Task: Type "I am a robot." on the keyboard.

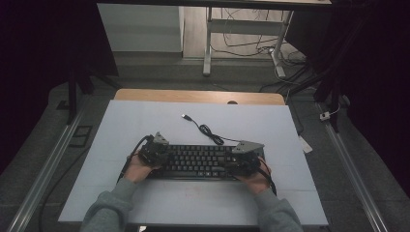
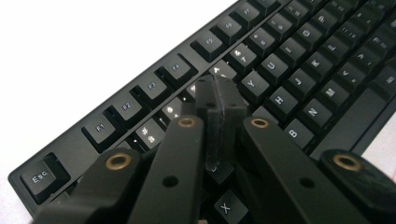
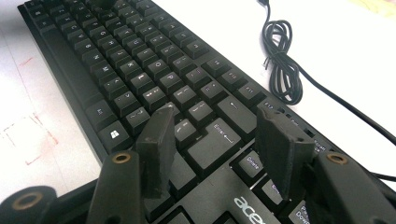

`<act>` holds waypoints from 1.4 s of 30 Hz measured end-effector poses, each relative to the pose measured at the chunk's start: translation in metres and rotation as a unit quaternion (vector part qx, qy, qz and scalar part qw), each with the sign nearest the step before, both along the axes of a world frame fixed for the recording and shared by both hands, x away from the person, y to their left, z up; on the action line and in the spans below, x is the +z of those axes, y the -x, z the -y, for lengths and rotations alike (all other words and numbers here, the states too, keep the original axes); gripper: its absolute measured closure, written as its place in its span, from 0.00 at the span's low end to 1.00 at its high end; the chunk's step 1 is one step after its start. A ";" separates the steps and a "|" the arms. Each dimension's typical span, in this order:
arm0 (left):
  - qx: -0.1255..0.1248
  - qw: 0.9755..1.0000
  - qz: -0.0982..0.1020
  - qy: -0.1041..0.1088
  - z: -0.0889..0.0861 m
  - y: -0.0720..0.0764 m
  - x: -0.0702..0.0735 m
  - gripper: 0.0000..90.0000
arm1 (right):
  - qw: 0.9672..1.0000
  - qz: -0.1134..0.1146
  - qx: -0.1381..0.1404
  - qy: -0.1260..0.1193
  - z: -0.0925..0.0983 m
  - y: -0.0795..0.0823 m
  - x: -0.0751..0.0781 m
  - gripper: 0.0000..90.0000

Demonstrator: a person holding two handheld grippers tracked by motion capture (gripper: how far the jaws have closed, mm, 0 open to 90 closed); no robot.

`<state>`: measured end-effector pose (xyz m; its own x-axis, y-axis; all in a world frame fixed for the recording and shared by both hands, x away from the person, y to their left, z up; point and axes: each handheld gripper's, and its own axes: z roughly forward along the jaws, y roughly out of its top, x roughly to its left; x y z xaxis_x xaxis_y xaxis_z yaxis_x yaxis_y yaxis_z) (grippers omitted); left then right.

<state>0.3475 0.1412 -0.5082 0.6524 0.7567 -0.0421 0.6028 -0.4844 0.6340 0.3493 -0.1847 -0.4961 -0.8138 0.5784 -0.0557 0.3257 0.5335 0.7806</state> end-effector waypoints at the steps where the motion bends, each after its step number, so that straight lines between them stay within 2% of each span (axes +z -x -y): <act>1: 0.000 1.000 -0.001 -0.002 0.000 0.000 -0.001 0.99 | 1.000 0.000 0.000 0.000 0.000 0.000 0.000 0.53; 27: 0.006 1.000 0.000 -0.003 0.002 -0.001 -0.006 0.99 | 1.000 -0.001 -0.001 0.001 0.000 0.000 0.000 0.53; 31: 0.009 1.000 0.016 0.017 0.000 0.002 0.001 0.98 | 1.000 0.000 -0.002 0.000 0.000 0.000 0.000 0.53; 36: 0.024 0.998 0.038 0.044 -0.007 0.006 0.010 0.83 | 1.000 0.000 -0.002 0.000 0.001 0.000 0.000 0.53; 42: 0.033 0.996 0.046 0.064 -0.016 0.012 0.019 0.58 | 1.000 0.000 -0.001 0.000 0.000 0.000 0.000 0.53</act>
<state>0.3356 0.1570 -0.4891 0.6070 0.7903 -0.0835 0.5667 -0.3568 0.7427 0.3493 -0.1850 -0.4964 -0.8127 0.5801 -0.0552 0.3268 0.5322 0.7810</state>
